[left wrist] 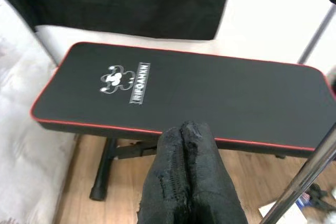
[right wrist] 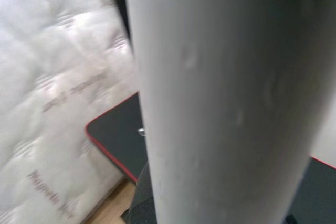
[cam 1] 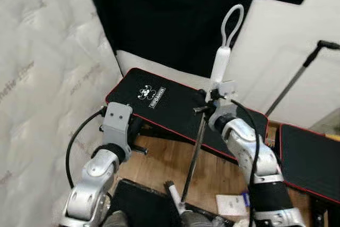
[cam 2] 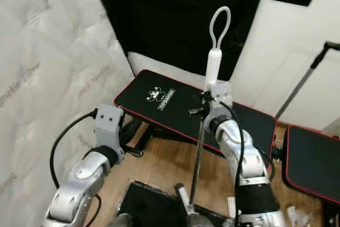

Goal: Sweep floor

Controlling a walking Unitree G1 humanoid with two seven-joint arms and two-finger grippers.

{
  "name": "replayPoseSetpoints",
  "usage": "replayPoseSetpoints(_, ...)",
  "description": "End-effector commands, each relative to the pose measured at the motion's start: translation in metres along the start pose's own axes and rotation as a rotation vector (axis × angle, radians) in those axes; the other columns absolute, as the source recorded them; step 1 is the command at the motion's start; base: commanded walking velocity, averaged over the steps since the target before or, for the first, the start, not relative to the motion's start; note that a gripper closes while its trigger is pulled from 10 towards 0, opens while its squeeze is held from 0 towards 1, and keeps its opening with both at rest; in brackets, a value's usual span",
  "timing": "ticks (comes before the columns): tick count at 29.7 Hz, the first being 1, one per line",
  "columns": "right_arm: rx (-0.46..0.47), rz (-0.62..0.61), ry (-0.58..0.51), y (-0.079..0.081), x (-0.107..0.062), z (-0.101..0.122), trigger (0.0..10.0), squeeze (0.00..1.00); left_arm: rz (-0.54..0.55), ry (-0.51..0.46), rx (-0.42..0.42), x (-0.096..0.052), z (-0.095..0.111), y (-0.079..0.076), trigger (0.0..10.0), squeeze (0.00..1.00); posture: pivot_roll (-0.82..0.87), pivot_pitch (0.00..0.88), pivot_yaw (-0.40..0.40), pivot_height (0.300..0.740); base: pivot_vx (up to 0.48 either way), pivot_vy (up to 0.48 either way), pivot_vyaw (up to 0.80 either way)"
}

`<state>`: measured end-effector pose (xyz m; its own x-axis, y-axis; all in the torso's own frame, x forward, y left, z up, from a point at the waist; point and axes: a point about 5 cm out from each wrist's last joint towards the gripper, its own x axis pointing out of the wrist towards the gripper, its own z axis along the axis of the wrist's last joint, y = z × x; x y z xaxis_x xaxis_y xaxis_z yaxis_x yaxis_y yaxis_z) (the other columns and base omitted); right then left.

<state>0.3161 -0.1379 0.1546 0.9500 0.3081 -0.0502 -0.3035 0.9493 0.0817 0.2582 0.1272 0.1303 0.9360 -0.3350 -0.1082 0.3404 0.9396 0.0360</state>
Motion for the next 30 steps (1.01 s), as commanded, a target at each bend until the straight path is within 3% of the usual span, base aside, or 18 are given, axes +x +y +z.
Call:
replayPoseSetpoints(1,0.034,-0.008,-0.025,-0.002,-0.001,0.004,10.0,0.0,-0.031,0.019,-0.005,-0.001,-0.003,-0.004,10.0,0.0,-0.04,0.182,-0.13,0.74,0.0,0.0,-0.8)
replayPoseSetpoints(23,0.102,-0.097,-0.273,-0.019,0.02,0.048,10.0,0.0,-0.039,0.024,-0.005,-0.004,-0.001,-0.004,10.0,0.0,-0.02,0.201,-0.119,0.74,0.0,0.0,-0.8)
replayPoseSetpoints(30,0.04,-0.052,-0.295,-0.014,0.024,0.052,10.0,0.0,-0.046,0.029,-0.006,-0.006,-0.001,-0.004,10.0,0.0,-0.02,0.208,-0.114,0.74,0.0,0.0,-0.8)
